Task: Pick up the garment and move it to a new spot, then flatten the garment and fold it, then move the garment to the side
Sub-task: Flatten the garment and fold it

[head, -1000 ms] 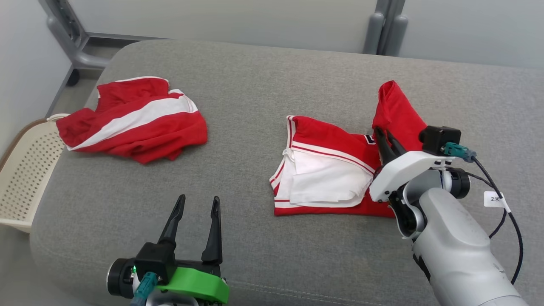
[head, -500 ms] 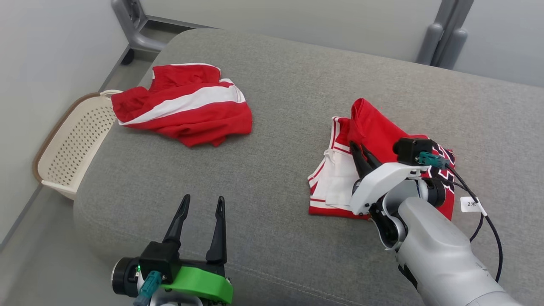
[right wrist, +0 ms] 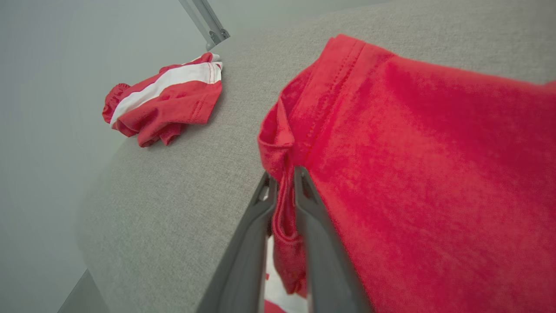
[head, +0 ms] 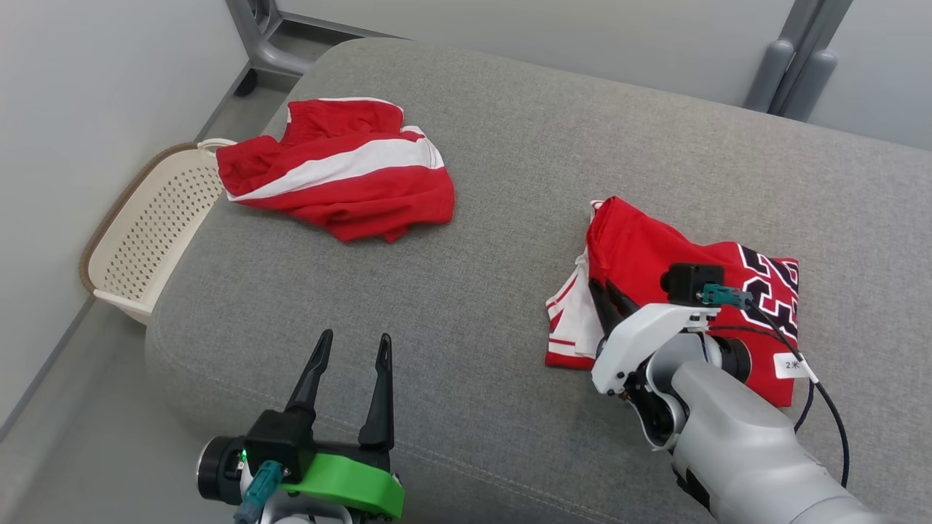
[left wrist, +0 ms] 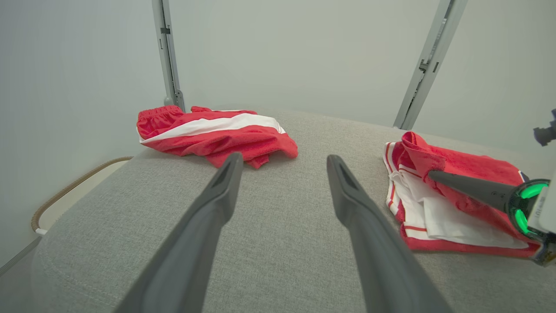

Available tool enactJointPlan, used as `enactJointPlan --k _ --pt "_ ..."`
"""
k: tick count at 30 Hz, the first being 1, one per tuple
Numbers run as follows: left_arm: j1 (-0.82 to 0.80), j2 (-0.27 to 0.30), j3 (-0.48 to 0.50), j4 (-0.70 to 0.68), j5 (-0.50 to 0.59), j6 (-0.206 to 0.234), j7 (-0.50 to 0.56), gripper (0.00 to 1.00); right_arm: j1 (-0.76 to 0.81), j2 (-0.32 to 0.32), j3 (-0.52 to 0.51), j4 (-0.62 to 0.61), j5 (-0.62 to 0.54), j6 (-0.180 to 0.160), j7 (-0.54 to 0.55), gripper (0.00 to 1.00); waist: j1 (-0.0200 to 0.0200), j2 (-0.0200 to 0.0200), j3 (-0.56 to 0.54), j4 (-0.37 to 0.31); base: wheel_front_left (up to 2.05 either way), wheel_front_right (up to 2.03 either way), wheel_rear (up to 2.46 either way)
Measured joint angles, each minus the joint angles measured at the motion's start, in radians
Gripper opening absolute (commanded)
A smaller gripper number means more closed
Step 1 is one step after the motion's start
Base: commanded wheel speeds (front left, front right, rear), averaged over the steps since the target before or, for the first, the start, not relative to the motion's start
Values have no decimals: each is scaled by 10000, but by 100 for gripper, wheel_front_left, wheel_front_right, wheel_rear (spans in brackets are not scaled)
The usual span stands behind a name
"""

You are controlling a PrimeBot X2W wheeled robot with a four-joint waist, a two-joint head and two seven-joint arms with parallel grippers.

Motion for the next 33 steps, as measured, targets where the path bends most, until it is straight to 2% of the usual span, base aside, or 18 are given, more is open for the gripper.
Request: enactJointPlan --k 1,2,7,10,17,18,23,28,33 --pt "-1 0 0 19 0 6 0 100 2 -2 171 -67 230 0 0 86 0 0 -14 -16 0 0 0" --pt "-1 0 10 40 0 25 0 100 7 6 322 -151 441 0 -2 100 0 0 -29 -40 0 0 0" --pt "10 0 52 136 0 29 0 100 7 8 892 -558 1091 0 -46 100 0 0 -114 -269 0 0 0" --pt "32 0 94 173 2 31 0 100 -68 15 731 -913 899 0 -56 100 0 0 -171 -488 0 0 0" --pt "137 0 320 153 21 44 0 100 47 35 -1120 -1900 -1367 0 -59 100 0 0 -259 -1270 0 0 0" --pt "137 0 320 153 21 44 0 100 47 35 -1120 -1900 -1367 0 -59 100 0 0 -259 -1270 0 0 0" --pt "128 2 508 151 19 75 0 100 774 21 -2755 -2836 -3461 0 -59 100 0 0 -309 -2002 0 0 0" --pt "132 0 840 184 -230 92 0 100 1519 15 -3847 -3586 -4493 0 -59 100 0 0 -387 -2789 0 0 0" --pt "147 12 1187 282 -380 205 -2 100 2034 8 -4439 -4192 -5557 0 -59 100 0 0 -502 -3612 0 0 0"
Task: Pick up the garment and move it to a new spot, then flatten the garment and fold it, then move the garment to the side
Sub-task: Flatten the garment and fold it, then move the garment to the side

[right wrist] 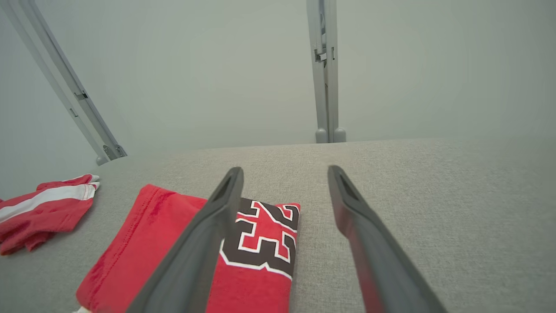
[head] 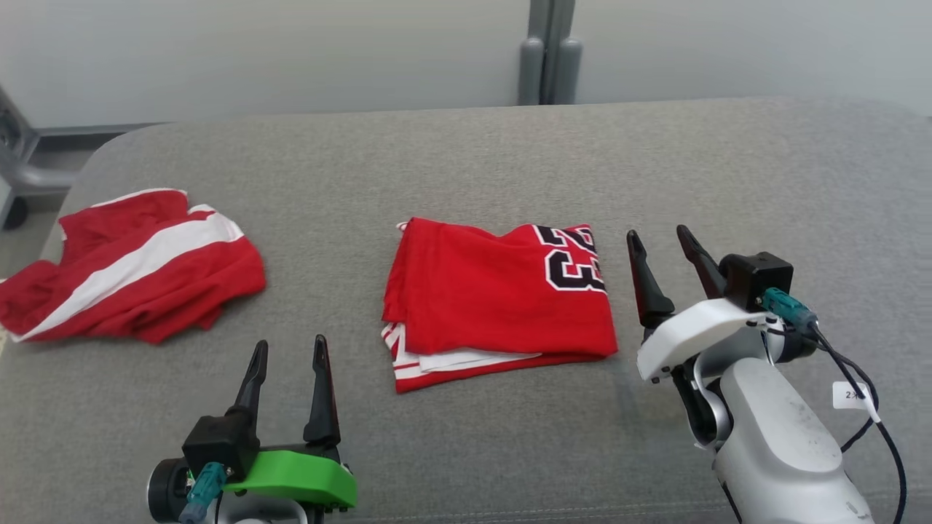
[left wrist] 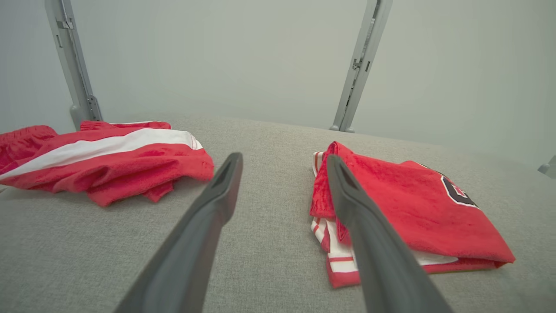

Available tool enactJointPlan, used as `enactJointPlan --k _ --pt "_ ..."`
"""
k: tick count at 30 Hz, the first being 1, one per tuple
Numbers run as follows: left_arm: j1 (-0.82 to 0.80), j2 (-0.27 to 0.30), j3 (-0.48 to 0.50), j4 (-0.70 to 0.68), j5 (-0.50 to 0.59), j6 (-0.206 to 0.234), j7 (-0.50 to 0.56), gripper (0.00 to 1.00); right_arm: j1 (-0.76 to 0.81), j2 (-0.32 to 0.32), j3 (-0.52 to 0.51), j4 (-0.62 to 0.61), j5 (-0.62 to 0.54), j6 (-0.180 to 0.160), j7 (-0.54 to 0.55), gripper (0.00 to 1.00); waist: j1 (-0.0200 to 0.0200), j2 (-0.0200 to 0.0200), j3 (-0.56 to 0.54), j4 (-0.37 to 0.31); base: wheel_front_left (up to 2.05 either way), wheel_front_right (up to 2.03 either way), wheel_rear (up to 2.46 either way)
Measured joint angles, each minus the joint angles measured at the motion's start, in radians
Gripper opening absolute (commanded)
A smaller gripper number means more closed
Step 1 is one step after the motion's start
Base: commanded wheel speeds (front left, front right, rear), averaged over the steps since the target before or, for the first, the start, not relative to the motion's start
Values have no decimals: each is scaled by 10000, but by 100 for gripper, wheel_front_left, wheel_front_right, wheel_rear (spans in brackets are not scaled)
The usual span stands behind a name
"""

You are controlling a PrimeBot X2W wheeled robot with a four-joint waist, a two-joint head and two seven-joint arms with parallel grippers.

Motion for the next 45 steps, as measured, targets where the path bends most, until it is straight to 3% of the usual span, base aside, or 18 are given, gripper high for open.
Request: enactJointPlan --k 8,14,28,45 --pt "141 40 341 61 -136 84 2 100 1106 -253 -13 -1384 -497 2 0 100 0 0 -244 -1100 0 0 0" --pt "304 42 506 75 -213 25 2 100 1962 -518 -121 -2500 -610 0 0 100 0 0 -439 -1513 0 0 0" --pt "887 15 652 -297 391 -46 2 100 3897 -708 -188 -4521 -681 0 0 100 0 0 -686 -1456 0 0 0" --pt "934 -4 629 -299 656 -96 0 100 4145 -564 -242 -4537 -727 2 0 100 0 0 -790 -1241 0 0 0"
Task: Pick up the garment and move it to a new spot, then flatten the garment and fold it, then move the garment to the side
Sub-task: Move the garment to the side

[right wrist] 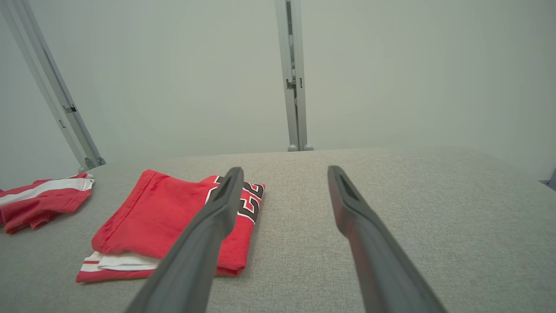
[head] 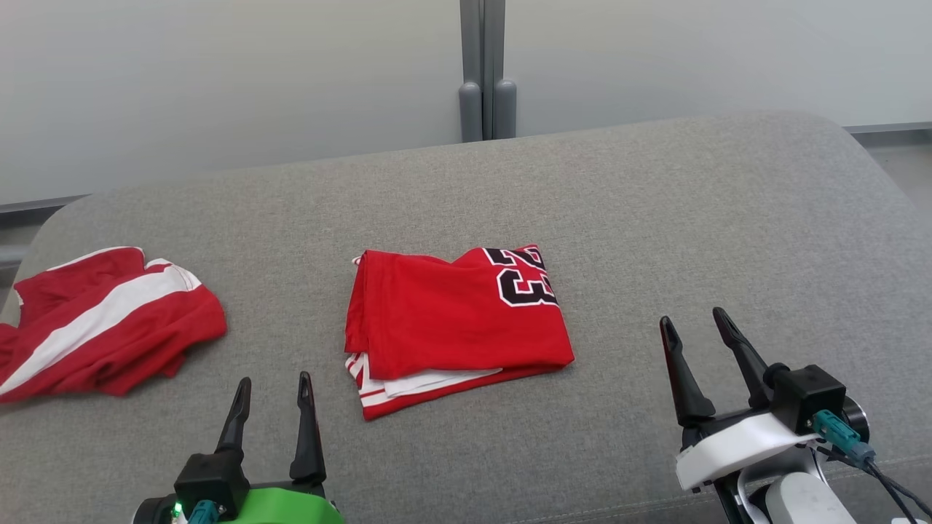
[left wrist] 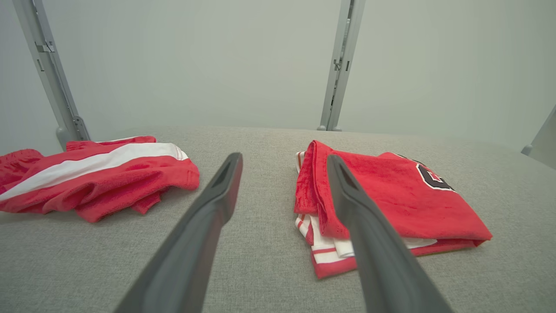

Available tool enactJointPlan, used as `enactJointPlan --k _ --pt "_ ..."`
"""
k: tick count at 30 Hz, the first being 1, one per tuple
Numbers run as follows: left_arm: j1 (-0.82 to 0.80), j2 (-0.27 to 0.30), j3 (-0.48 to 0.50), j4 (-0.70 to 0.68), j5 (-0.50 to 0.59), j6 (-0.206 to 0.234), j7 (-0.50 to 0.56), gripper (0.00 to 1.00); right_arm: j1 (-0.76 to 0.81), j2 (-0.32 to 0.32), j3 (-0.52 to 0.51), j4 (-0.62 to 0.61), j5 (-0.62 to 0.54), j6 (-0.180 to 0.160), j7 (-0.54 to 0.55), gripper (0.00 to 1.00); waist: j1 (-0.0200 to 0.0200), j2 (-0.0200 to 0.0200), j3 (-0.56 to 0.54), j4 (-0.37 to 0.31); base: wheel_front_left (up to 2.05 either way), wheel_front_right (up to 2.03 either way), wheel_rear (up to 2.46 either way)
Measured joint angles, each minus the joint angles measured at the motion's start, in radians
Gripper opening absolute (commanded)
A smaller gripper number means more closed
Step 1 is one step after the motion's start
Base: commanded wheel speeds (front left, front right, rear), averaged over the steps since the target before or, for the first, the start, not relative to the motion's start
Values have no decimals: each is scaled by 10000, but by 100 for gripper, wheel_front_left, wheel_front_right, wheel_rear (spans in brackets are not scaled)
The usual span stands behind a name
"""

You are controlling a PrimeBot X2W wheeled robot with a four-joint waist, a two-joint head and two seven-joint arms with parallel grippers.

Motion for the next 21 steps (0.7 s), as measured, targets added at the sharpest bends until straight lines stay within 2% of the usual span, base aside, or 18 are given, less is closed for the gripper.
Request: enactJointPlan --k 4,7,11,21 --pt "-11 -6 -130 33 -6 -48 0 100 -441 29 190 840 648 -2 0 100 0 0 75 98 0 0 0" --pt "-37 -8 -245 35 10 -100 0 100 -1005 274 184 1739 2182 -2 -2 100 0 0 176 227 0 0 0" --pt "-186 -12 -477 17 10 -171 2 100 -1988 322 650 3655 4019 -4 238 100 0 0 304 526 0 0 0" --pt "-823 -12 -1308 -52 -134 -165 0 100 -4607 15 1375 6518 6174 -4 784 100 0 0 1048 1458 0 0 0"
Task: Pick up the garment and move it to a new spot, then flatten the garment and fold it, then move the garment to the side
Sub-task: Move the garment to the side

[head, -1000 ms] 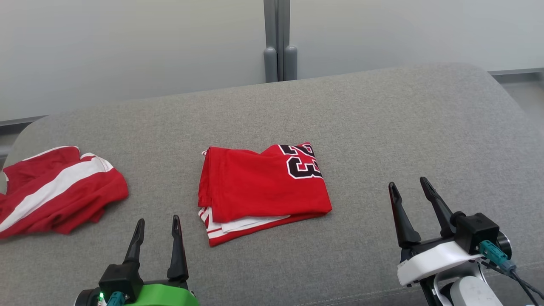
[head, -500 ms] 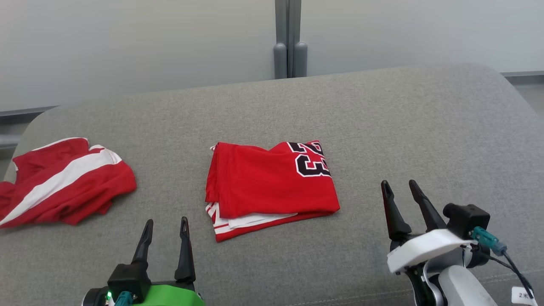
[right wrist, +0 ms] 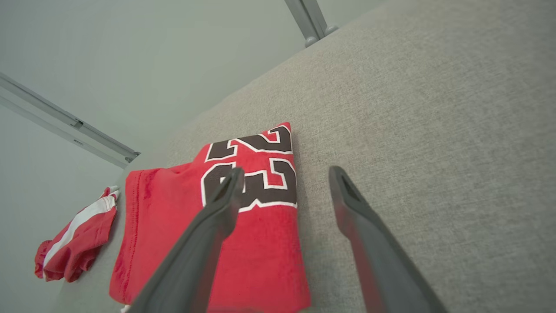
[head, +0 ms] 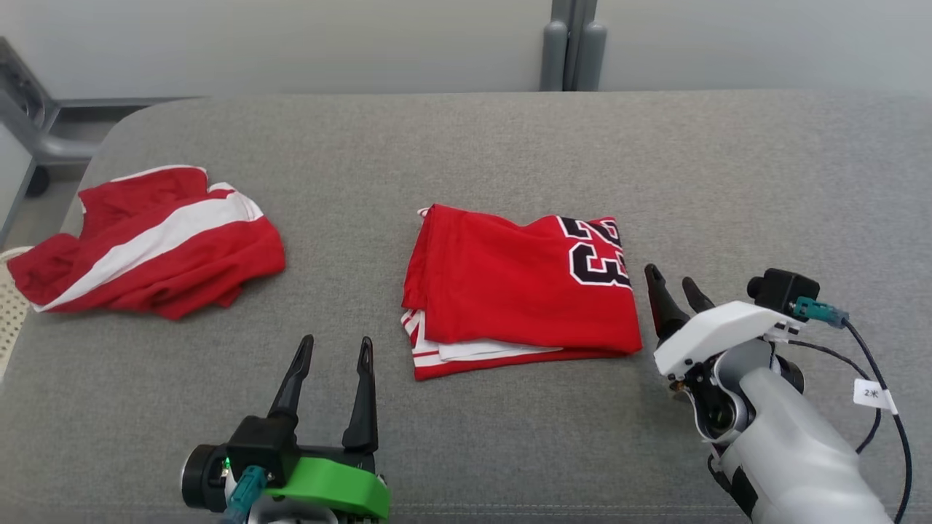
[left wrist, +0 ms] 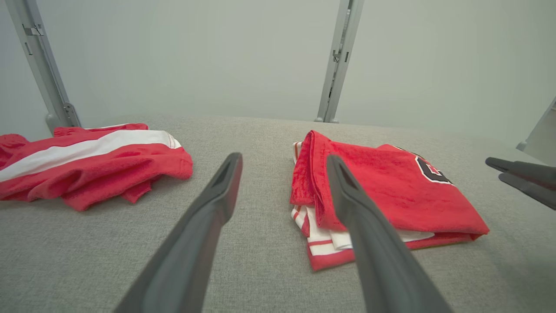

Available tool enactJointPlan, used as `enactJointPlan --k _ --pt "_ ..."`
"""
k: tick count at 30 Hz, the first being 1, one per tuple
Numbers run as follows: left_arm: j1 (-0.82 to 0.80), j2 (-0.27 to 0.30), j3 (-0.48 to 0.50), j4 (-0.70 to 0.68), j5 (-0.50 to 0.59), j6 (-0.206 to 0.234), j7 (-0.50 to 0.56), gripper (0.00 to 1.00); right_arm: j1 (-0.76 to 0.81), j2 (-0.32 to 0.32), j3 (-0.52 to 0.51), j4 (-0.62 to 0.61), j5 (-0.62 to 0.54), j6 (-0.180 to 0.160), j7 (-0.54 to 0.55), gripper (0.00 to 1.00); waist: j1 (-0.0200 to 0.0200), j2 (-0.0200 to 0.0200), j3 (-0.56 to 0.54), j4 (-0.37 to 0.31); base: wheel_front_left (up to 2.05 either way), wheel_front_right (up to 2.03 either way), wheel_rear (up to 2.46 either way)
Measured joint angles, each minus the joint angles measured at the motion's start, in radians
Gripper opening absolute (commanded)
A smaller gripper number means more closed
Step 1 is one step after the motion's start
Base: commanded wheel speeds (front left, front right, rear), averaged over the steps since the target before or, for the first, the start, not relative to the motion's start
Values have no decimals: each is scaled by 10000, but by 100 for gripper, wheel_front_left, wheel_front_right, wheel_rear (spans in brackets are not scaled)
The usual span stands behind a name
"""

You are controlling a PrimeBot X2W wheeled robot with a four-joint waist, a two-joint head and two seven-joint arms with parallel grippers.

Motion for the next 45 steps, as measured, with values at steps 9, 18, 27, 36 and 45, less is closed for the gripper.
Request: enactJointPlan --k 9,18,27,36,45 --pt "-384 0 -303 105 -50 50 0 100 -957 -290 652 1404 851 0 236 100 0 0 693 725 0 0 0" --pt "-608 0 -378 282 -59 52 0 100 -1167 -332 1538 2173 1099 0 -215 0 0 0 877 1330 0 0 0" --pt "-556 0 -232 278 121 50 2 100 -1409 -991 1983 1699 -355 2 -748 0 0 0 797 1086 0 0 0" --pt "-615 0 -4 138 412 -113 0 100 -1250 -928 199 -31 -3032 2 -784 0 0 0 990 237 0 0 0" --pt "-773 19 140 109 627 -270 2 100 -724 -479 -1129 -656 -4199 2 -784 0 0 0 1196 -934 0 0 0"
